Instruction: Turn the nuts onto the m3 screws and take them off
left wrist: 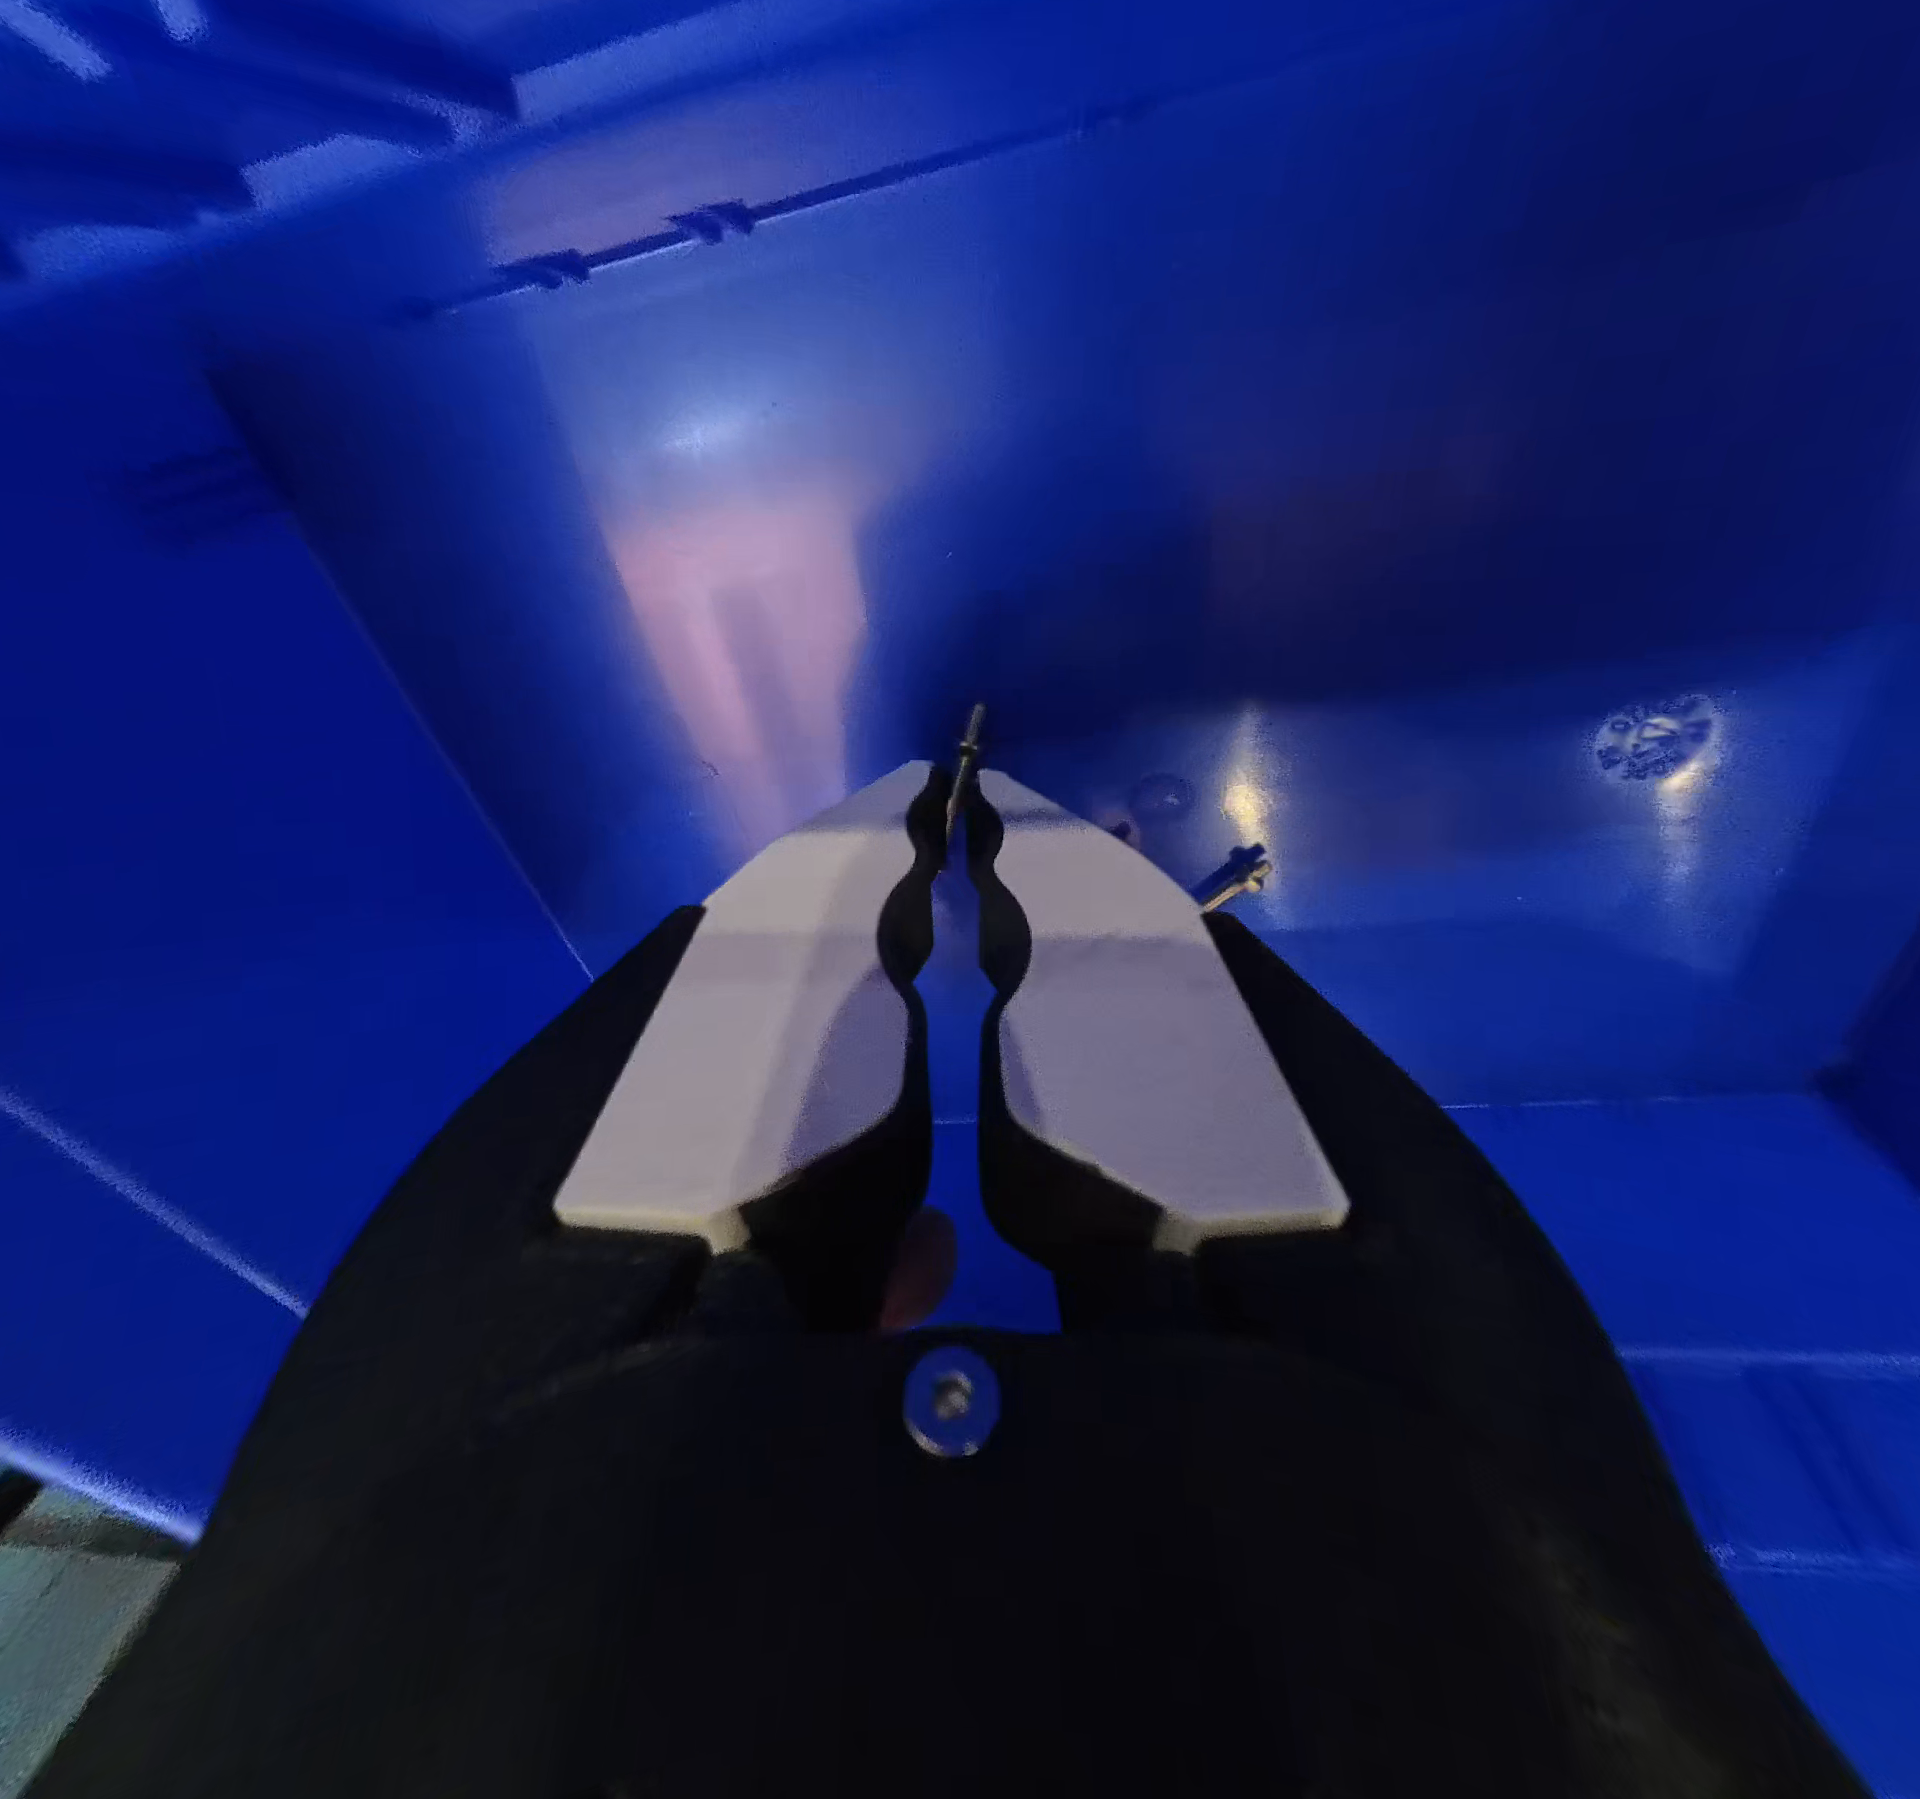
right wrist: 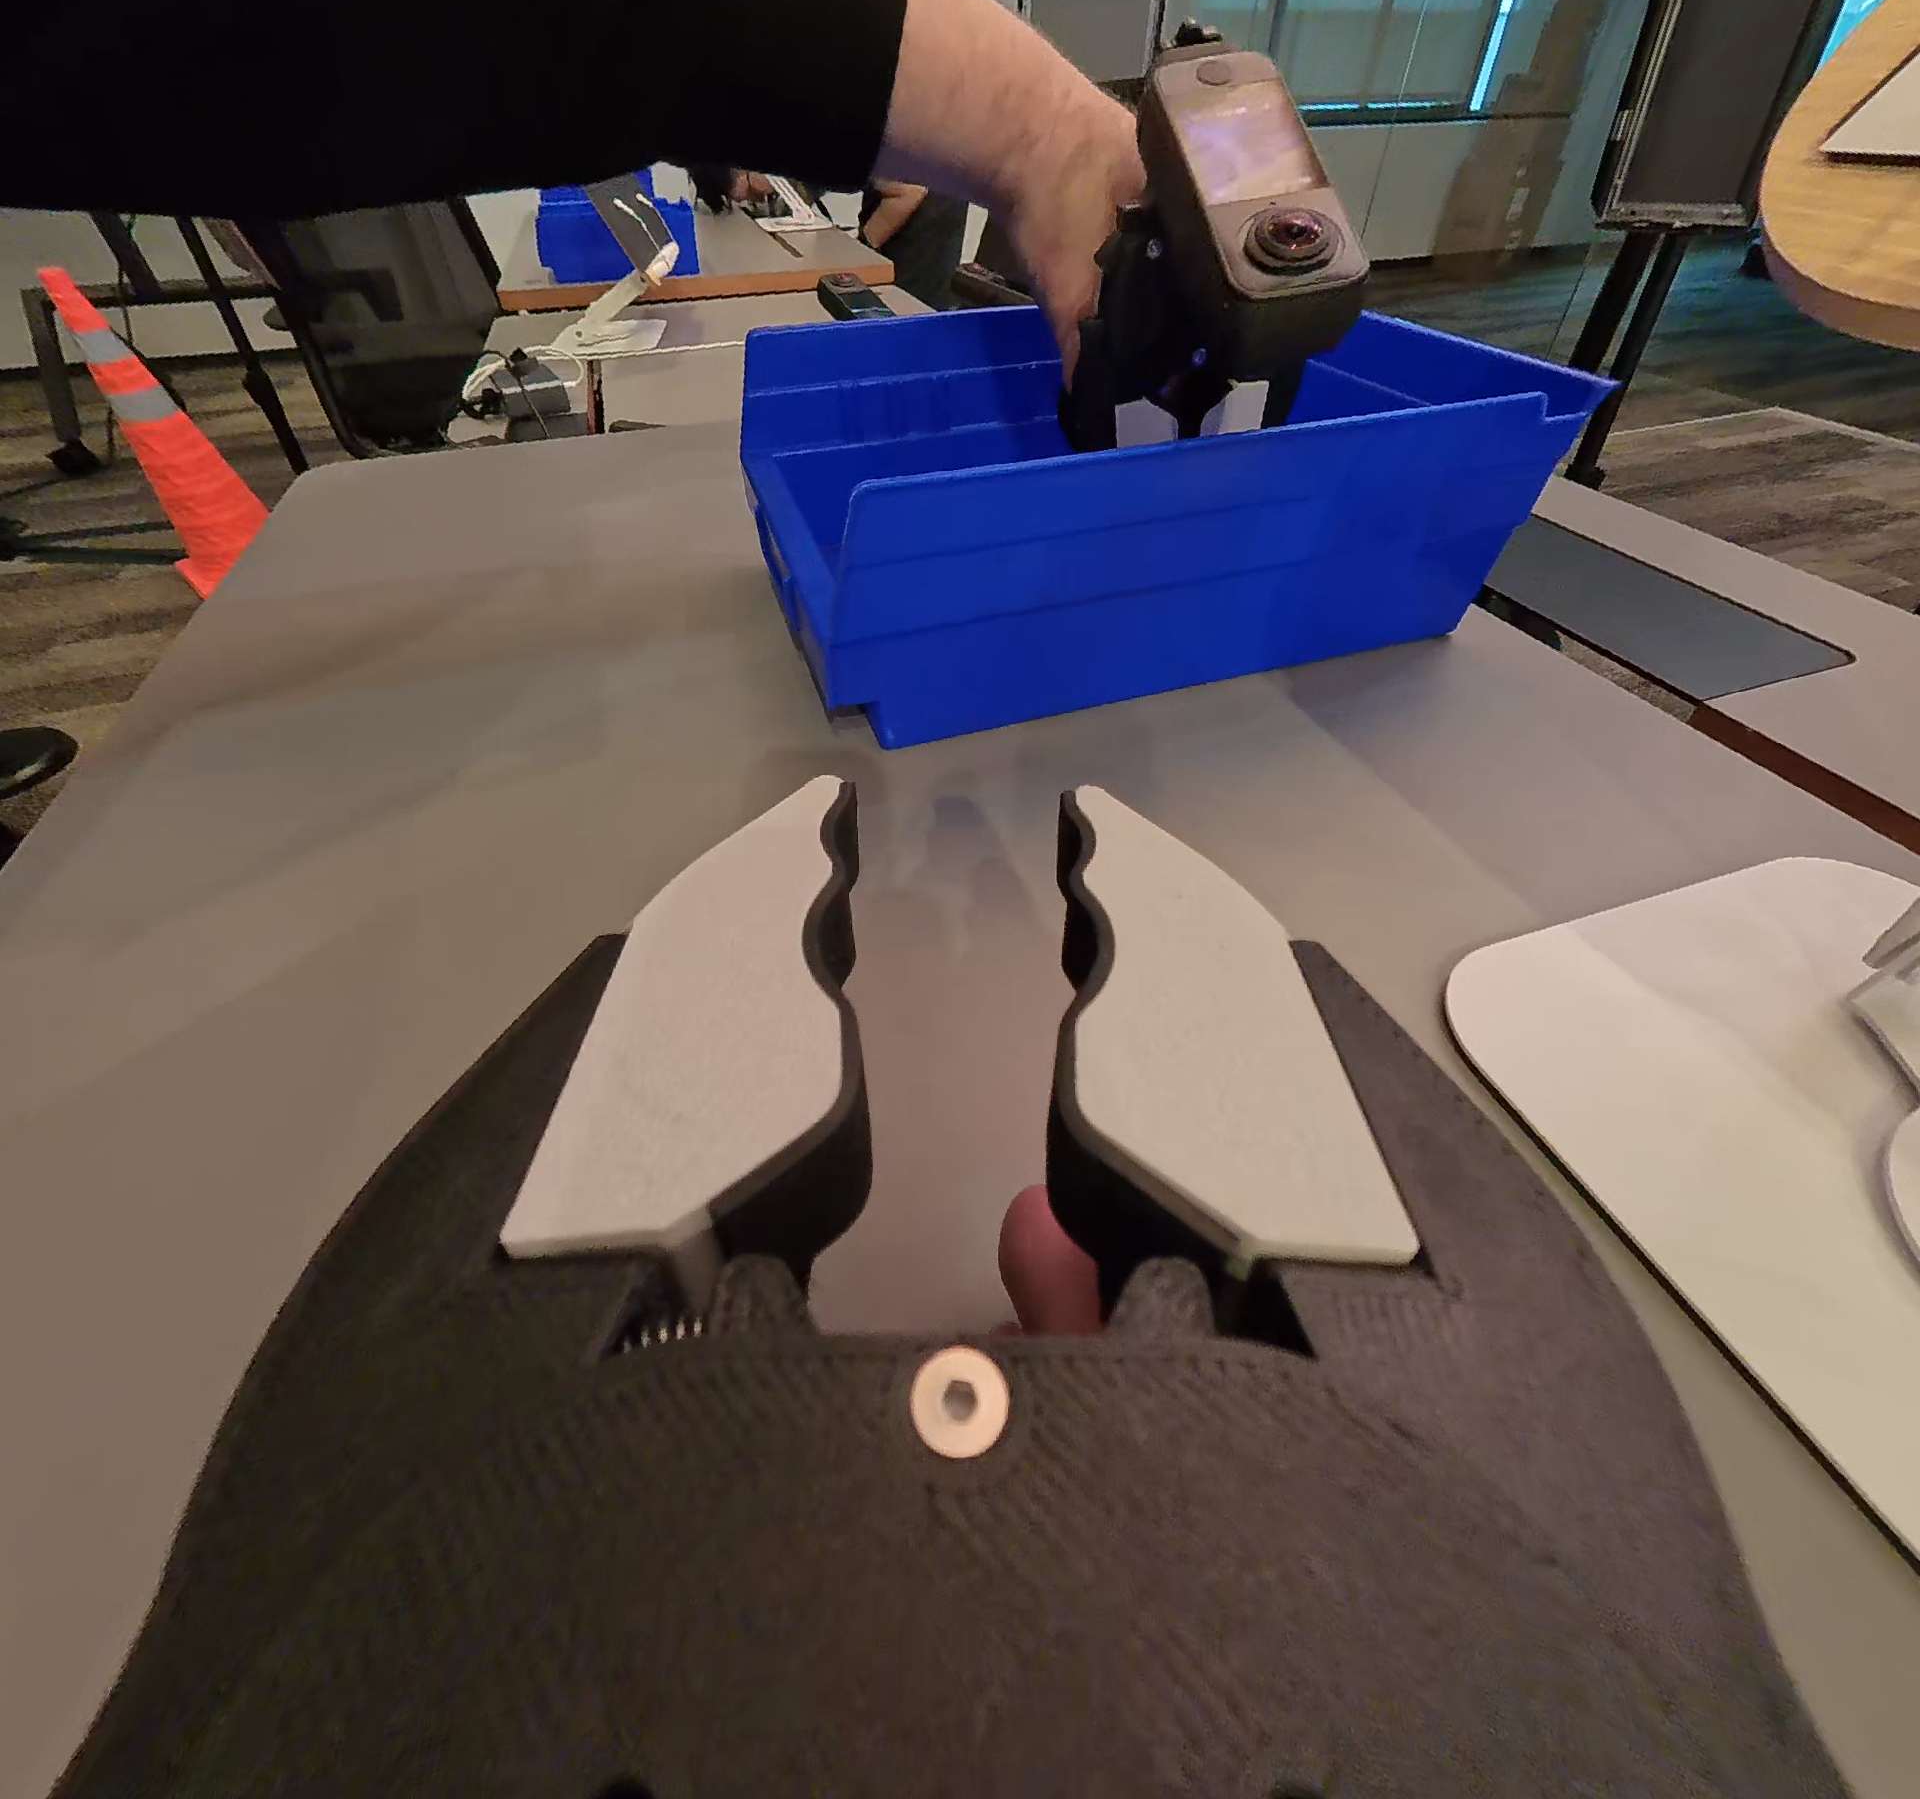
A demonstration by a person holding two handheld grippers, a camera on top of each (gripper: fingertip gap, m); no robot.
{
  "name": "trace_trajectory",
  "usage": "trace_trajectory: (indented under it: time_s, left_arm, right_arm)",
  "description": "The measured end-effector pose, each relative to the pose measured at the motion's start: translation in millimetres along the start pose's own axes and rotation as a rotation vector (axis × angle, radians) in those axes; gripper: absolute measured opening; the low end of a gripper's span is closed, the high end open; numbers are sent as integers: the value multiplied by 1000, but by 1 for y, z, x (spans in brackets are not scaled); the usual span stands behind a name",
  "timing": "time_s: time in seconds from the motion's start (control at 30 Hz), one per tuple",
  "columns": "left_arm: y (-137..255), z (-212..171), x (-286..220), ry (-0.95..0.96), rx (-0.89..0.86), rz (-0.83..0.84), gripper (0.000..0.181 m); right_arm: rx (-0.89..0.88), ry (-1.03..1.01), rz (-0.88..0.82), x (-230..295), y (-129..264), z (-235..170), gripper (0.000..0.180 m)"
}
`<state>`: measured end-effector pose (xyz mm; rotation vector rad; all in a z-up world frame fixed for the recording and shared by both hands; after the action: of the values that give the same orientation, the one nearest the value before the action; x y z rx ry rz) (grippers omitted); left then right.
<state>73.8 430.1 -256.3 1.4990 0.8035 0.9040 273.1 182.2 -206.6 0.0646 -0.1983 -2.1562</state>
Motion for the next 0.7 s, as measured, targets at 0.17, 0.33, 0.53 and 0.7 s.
trace_trajectory:
  time_s: [0.17,0.33,0.53,0.7]
  left_arm:
    - [0,0,3,44,-2,-84,3]
    - [-1,-2,3,137,-81,-150,2]
    - [0,-2,1,159,-74,-105,2]
    - [2,-4,0,178,-68,-60,2]
  right_arm:
    - [-2,-6,1,-1,0,0,36]
    - [-4,-14,3,-2,0,0,36]
    - [-6,-19,4,-3,0,0,36]
    - [-9,-15,3,-2,1,1,35]
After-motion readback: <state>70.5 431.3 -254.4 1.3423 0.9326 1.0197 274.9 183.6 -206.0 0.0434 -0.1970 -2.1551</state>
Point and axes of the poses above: each gripper's, where its closed fingertips meet, y back along the fingers, z out of its top, x = y × z across the jaws, the point moved 5 cm from there along y, back along the fingers, and after that the axes turned 1 degree about -y, right-handed, at the moved point
